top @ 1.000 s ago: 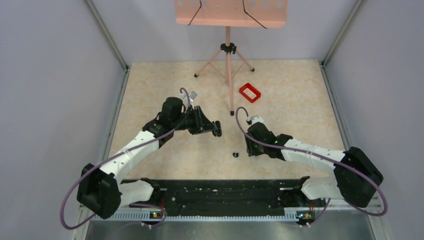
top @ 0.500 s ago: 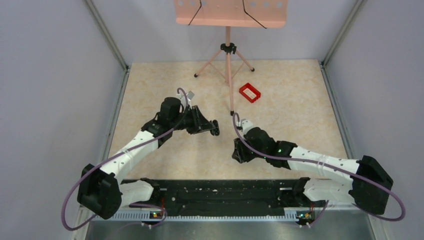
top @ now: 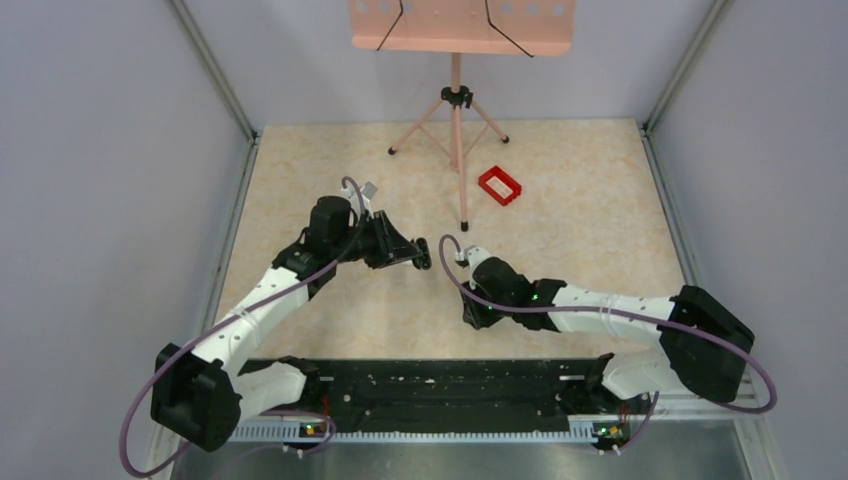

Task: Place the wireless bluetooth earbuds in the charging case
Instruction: Pick up the left earbud from the center of the board.

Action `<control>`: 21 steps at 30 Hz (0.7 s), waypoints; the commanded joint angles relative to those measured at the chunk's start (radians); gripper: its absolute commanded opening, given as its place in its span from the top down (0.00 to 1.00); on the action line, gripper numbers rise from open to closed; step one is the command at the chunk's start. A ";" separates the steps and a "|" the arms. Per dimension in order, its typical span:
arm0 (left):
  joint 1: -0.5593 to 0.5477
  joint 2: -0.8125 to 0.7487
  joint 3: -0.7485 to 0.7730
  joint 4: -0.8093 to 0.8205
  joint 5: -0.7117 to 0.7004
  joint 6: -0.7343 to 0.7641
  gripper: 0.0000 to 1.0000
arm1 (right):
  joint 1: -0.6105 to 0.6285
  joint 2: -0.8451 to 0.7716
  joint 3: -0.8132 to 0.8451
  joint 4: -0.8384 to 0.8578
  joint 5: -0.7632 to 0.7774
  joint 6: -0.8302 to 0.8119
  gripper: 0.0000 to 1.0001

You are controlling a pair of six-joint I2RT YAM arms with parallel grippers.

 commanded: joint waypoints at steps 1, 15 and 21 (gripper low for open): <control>0.008 -0.019 -0.002 0.016 0.004 0.009 0.99 | 0.008 0.022 0.055 0.043 0.031 -0.020 0.73; 0.014 -0.011 -0.008 0.024 0.016 0.008 0.98 | 0.008 0.098 0.072 0.065 0.064 -0.018 0.74; 0.016 -0.009 -0.011 0.030 0.019 0.005 0.98 | 0.008 0.107 0.080 0.067 0.084 -0.024 0.73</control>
